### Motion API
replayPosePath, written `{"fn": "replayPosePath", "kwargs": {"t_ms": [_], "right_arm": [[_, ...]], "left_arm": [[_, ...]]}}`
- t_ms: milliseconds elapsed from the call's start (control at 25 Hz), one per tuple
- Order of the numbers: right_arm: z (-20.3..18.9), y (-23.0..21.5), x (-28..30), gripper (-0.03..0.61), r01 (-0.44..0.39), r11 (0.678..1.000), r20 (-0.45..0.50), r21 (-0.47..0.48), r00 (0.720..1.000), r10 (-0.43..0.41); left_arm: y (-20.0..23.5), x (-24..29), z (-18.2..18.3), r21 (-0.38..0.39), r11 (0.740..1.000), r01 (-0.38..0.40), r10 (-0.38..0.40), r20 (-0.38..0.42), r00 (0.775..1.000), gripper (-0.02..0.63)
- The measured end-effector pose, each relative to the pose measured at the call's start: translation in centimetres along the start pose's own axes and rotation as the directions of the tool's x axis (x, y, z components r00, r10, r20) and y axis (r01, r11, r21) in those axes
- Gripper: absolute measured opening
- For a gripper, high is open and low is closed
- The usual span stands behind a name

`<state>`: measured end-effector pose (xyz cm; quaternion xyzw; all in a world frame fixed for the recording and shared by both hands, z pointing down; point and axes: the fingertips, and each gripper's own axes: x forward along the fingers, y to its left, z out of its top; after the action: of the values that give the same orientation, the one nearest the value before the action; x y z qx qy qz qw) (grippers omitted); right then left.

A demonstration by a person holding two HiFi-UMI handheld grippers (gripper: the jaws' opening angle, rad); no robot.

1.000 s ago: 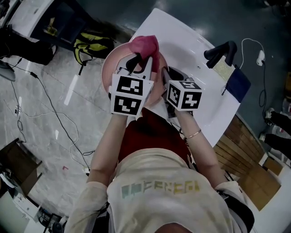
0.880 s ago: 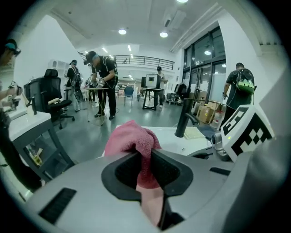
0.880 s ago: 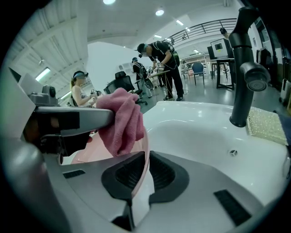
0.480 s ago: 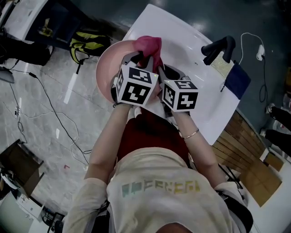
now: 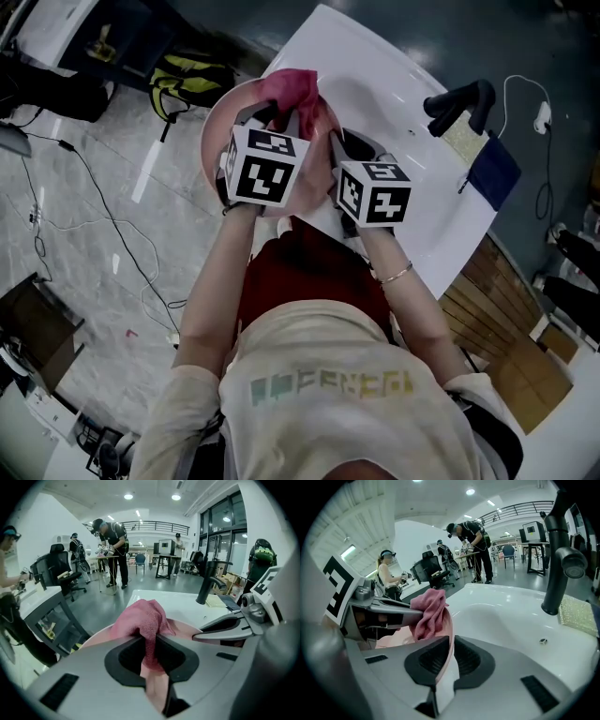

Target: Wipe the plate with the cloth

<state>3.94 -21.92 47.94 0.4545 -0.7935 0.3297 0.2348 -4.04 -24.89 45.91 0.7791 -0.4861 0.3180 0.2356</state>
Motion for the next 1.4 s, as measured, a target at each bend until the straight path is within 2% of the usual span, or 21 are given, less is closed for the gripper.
{"fn": "replayPosePath", "kwargs": {"t_ms": [1000,1160,1400], "right_arm": [[-0.1,-0.4,-0.9,0.060,0.039,0.998,0.006,-0.042,0.999,-0.039],[-0.2,-0.3,-0.9,0.060,0.044,0.998,0.009,-0.041,0.999,-0.043],[-0.4,-0.3,-1.1,0.060,0.049,0.998,0.014,-0.027,0.999,-0.048]], "left_arm": [[7.0,-6.0,-4.7,-0.092,0.977,-0.191,0.186,-0.060,0.981,0.069],[7.5,-7.6,-5.0,-0.104,0.974,-0.199,0.197,-0.034,0.980,0.068],[6.5,-9.8,-4.1,-0.145,0.975,-0.166,0.173,0.038,0.984,0.067]]}}
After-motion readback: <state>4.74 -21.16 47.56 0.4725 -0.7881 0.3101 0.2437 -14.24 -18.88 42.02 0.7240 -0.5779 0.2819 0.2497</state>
